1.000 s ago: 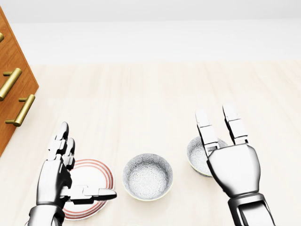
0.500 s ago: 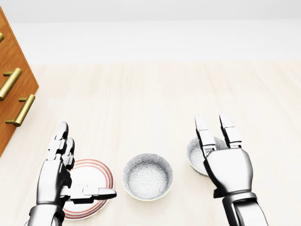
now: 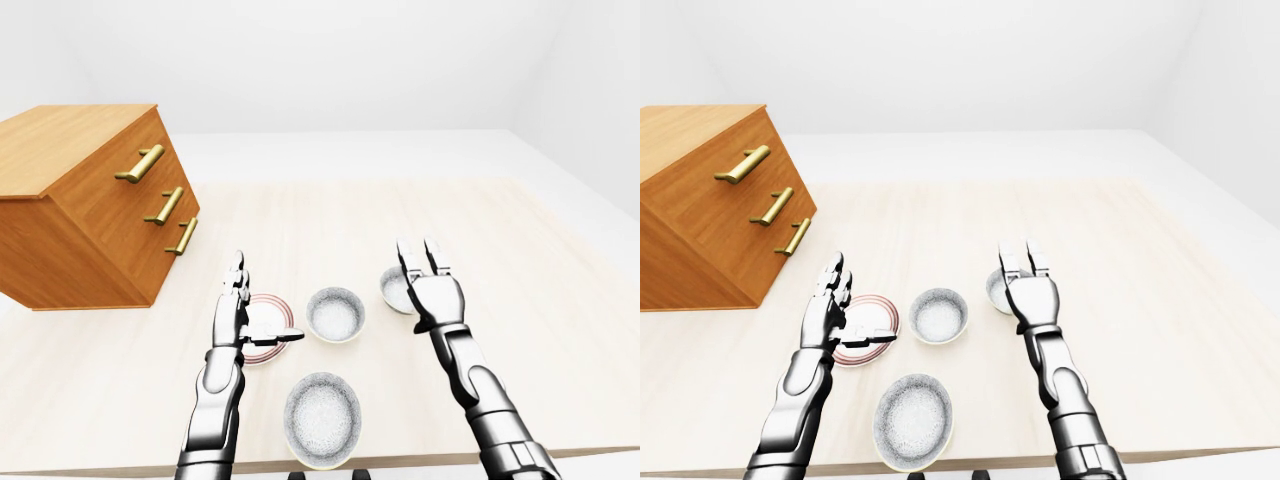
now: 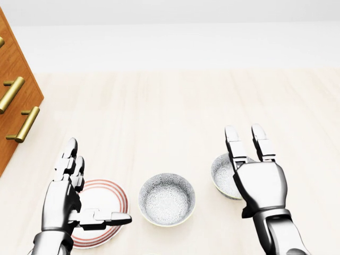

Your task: Stack the bowl at the front on the bowl in the middle.

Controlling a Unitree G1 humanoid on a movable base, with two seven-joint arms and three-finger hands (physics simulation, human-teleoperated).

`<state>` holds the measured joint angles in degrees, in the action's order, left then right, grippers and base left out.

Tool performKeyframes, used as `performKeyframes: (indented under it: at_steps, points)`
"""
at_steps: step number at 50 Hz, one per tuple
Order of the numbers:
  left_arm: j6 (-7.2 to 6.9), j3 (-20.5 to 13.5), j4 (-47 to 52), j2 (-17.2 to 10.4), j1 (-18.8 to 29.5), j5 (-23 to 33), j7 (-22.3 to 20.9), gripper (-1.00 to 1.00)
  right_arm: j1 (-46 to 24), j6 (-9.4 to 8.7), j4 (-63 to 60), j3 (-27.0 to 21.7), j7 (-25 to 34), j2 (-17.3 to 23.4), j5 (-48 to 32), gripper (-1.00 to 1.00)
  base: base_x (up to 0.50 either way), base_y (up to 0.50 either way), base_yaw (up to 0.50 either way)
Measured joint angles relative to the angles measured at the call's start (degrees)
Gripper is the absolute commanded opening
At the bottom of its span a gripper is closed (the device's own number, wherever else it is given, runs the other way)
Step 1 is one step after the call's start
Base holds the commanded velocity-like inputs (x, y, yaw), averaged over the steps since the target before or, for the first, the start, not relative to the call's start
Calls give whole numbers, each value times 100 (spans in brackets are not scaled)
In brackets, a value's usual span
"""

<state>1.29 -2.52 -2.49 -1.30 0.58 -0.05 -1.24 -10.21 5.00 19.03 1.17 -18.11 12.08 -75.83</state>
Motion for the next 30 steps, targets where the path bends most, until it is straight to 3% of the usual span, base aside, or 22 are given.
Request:
performKeyframes:
  at_steps: [30]
  points:
    - [-62, -7, 8, 2, 8, -29, 5, 100, -1077, 0, 1769, 198, -700, 103, -173, 100, 0, 0, 0]
